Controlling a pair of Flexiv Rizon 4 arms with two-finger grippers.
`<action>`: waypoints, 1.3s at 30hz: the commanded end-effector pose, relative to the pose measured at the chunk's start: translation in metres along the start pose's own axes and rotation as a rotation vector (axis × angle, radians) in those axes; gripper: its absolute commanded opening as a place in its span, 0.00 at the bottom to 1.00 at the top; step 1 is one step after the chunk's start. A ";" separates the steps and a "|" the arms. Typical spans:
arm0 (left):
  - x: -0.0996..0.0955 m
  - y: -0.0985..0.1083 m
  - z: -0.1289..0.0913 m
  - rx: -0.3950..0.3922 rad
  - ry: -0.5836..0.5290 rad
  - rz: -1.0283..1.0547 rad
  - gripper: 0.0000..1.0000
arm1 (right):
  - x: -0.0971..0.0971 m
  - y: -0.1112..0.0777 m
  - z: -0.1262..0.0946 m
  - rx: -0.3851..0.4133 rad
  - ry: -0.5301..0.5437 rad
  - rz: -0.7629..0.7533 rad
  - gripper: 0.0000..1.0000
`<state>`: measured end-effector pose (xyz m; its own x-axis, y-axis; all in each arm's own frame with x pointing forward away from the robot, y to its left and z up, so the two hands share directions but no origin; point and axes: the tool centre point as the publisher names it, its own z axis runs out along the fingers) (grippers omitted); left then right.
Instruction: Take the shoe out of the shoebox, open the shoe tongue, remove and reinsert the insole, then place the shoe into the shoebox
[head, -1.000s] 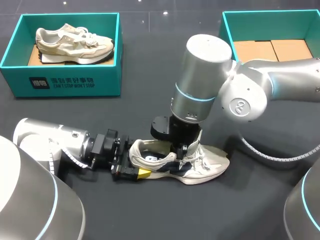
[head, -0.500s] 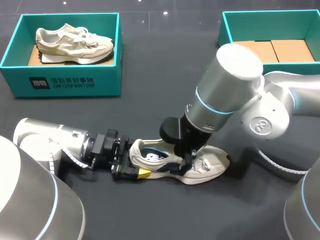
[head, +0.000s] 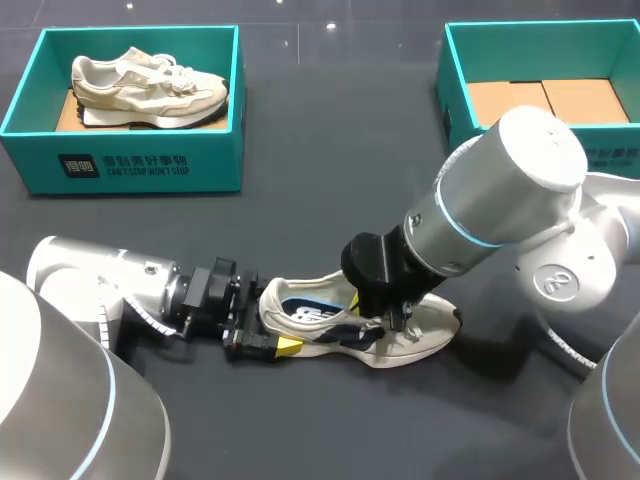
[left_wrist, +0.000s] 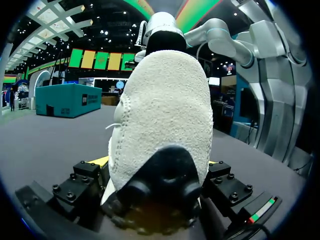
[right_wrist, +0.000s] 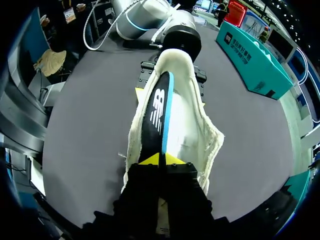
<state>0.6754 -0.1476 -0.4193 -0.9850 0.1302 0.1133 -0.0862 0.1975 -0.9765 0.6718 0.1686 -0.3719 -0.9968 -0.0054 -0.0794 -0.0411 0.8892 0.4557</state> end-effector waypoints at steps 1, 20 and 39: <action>-0.002 0.002 0.000 0.000 -0.001 -0.001 0.00 | 0.002 -0.007 -0.006 -0.045 -0.024 -0.022 0.00; -0.002 0.002 0.000 0.000 -0.001 -0.001 0.00 | -0.017 0.014 -0.026 -0.073 -0.030 -0.172 0.00; -0.002 0.002 0.000 0.000 -0.001 -0.001 0.00 | -0.027 0.052 -0.021 -0.069 0.117 -0.330 0.00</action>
<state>0.6760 -0.1474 -0.4194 -0.9850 0.1295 0.1138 -0.0868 0.1975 -0.9764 0.6911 0.1950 -0.3274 -0.9310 -0.3324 -0.1506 -0.3622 0.7917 0.4920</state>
